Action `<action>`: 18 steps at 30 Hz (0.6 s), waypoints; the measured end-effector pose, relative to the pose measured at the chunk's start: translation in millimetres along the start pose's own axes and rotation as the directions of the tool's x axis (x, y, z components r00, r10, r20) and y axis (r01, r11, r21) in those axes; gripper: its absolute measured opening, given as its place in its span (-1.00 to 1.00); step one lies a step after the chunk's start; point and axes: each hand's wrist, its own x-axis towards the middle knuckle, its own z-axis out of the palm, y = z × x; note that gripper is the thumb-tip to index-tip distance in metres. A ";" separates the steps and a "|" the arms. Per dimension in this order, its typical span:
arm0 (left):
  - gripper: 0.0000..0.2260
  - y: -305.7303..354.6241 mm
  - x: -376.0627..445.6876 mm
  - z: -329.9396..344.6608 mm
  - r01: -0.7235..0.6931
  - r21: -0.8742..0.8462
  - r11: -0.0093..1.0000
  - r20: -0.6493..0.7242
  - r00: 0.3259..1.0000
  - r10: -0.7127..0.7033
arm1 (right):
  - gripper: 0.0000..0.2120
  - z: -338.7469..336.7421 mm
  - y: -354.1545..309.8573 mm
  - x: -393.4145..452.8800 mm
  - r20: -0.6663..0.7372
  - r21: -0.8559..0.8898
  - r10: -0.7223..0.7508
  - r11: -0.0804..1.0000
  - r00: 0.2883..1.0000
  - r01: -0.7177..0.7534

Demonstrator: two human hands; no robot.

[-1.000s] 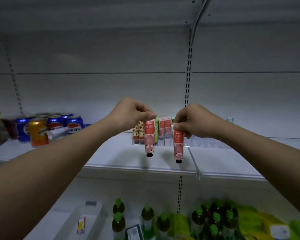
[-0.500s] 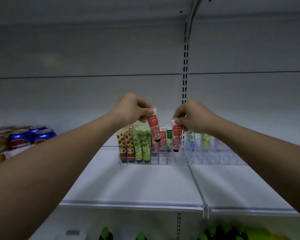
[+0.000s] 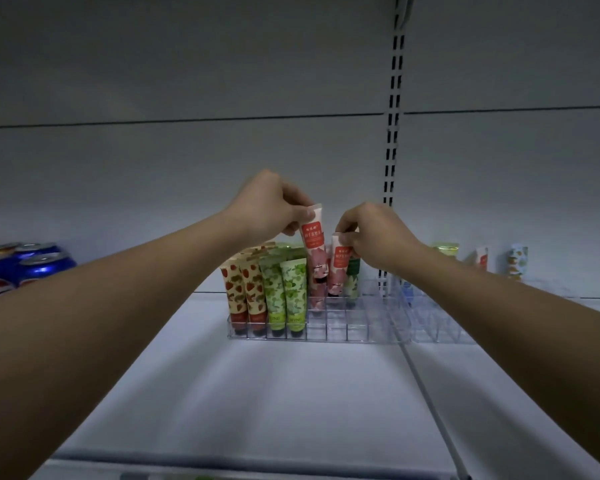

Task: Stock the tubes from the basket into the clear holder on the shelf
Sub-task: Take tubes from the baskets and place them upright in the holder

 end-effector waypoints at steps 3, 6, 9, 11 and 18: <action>-0.96 -3.2 2.5 1.1 -0.002 -0.005 1.000 -0.001 1.000 0.002 | -0.88 11.3 0.5 2.4 0.087 -0.011 0.014 1.000 0.996 -0.014; -0.93 -4.9 3.7 1.9 -0.002 0.000 1.000 0.006 1.000 0.002 | -0.87 22.0 -1.8 1.1 0.138 -0.019 0.020 1.000 0.990 -0.017; -0.93 -3.3 3.5 0.6 0.001 0.018 1.000 0.008 1.000 -0.001 | -0.85 16.1 -2.5 1.8 0.176 -0.029 0.026 0.999 0.984 -0.022; -0.93 -0.4 3.1 -1.6 0.010 0.023 1.000 0.010 1.000 -0.010 | -0.76 5.6 -2.2 0.7 0.172 -0.028 0.042 0.999 0.984 -0.037; -0.90 16.9 -4.3 -4.9 0.002 0.093 0.996 0.033 0.999 -0.005 | -0.80 -26.6 -8.8 -31.8 0.200 -0.025 0.019 1.000 0.980 -0.014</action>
